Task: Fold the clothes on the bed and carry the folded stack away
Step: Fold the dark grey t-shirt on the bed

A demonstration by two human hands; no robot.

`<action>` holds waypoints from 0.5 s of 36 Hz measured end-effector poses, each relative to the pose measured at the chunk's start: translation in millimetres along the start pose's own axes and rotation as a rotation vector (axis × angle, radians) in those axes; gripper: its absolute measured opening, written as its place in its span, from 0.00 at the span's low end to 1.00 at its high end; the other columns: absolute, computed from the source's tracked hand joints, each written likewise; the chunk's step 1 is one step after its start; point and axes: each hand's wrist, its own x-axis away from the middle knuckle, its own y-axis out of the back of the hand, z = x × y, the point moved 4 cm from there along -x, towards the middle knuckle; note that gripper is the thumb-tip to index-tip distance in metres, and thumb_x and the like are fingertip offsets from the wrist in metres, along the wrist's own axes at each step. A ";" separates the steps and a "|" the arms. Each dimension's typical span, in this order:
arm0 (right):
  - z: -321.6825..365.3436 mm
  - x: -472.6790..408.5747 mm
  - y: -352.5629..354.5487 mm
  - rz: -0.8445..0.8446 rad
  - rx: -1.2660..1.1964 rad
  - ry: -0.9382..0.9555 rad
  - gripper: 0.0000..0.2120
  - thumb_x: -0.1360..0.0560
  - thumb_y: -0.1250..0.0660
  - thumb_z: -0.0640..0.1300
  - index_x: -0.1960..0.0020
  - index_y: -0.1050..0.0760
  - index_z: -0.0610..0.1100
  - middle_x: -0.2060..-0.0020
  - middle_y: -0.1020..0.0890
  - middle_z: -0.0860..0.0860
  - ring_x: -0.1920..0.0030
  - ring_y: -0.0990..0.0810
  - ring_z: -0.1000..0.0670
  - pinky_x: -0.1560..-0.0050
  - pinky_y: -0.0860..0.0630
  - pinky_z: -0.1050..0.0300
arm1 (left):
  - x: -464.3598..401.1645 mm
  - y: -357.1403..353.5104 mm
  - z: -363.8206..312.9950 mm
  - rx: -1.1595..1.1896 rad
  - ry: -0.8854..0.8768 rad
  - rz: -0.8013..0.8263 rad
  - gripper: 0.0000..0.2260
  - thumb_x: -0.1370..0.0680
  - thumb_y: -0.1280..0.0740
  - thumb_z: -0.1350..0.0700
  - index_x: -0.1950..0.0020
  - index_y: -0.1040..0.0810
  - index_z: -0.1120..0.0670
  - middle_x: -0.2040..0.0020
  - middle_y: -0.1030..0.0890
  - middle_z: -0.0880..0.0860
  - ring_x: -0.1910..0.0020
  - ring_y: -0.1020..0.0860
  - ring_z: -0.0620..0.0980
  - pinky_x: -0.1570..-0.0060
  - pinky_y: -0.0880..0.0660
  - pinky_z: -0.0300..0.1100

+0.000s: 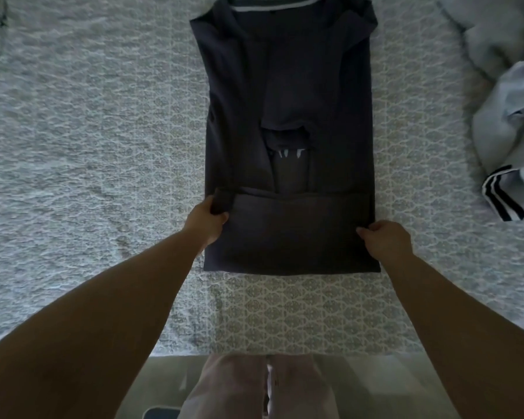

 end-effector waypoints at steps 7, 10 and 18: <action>-20.6 8.7 1.5 -0.176 -0.123 -0.059 0.17 0.23 0.35 0.46 0.40 0.29 0.36 0.41 0.27 0.37 0.43 0.26 0.38 0.45 0.29 0.47 | 0.9 16.1 13.4 -0.162 0.006 -0.314 0.21 0.24 0.34 0.57 0.32 0.32 0.52 0.41 0.22 0.57 0.43 0.24 0.59 0.50 0.28 0.48; -11.3 28.7 2.8 -0.373 0.115 0.214 0.21 0.26 0.31 0.46 0.37 0.30 0.39 0.39 0.29 0.39 0.41 0.29 0.38 0.44 0.30 0.43 | 17.3 13.6 6.9 -0.448 -0.212 -0.413 0.29 0.26 0.31 0.54 0.27 0.37 0.52 0.31 0.32 0.57 0.35 0.31 0.59 0.43 0.29 0.54; 7.9 76.0 -72.7 0.050 0.606 0.918 0.34 0.26 0.36 0.54 0.23 0.45 0.49 0.23 0.48 0.51 0.23 0.48 0.47 0.26 0.54 0.48 | 46.8 -56.3 39.8 -1.113 -0.560 0.135 0.44 0.27 0.35 0.37 0.22 0.60 0.47 0.23 0.64 0.54 0.24 0.61 0.59 0.26 0.52 0.54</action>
